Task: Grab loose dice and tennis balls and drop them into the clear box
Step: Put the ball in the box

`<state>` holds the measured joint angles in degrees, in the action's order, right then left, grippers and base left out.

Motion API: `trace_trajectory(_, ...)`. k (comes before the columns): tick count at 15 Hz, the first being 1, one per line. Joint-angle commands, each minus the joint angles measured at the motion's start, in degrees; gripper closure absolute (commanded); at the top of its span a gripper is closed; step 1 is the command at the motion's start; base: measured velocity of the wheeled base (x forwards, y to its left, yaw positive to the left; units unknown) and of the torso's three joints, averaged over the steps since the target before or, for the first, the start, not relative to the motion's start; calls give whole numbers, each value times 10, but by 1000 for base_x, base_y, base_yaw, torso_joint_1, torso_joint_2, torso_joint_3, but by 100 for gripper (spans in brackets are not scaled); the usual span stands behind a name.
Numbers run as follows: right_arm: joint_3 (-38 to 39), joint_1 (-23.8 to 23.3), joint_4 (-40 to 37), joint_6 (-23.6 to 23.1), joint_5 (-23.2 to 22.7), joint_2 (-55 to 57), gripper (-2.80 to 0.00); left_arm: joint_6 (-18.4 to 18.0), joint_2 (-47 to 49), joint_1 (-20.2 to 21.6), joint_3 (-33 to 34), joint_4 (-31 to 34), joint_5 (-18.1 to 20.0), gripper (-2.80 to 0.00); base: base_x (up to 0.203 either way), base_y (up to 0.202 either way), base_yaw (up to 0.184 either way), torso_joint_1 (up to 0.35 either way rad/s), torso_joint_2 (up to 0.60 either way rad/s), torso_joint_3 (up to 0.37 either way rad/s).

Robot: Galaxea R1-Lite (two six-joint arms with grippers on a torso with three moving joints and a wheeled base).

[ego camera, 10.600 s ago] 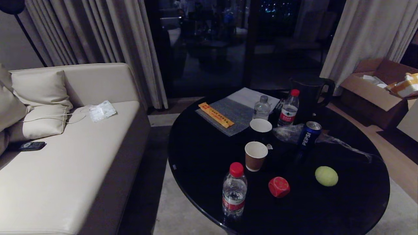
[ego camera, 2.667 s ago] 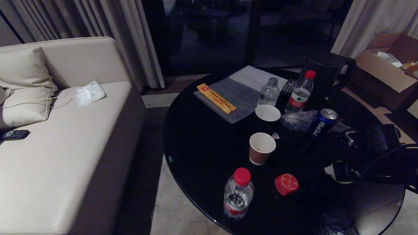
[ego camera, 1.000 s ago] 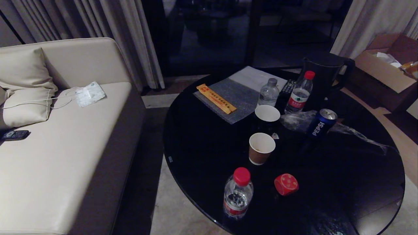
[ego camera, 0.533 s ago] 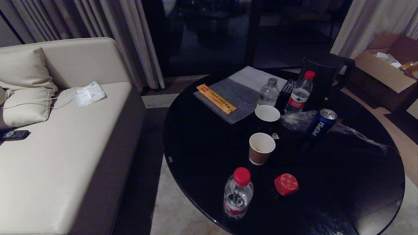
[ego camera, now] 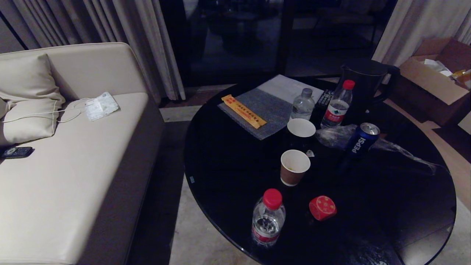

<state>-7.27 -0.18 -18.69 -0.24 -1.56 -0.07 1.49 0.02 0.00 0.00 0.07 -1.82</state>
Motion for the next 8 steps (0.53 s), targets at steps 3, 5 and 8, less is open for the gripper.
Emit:
trace_trajectory(3,0,0,-3,1,0,2,0,3,1,0,0,-1,-3,0,0,0,0,0,0,0)
trace_trajectory(5,0,0,-3,1,0,2,0,2,1,0,0,-1,-2,0,-137,0,3,2,4,2)
trace_trajectory(8,1,0,-3,1,0,2,0,12,1,0,0,-2,-4,0,-180,0,-1,2,1,6)
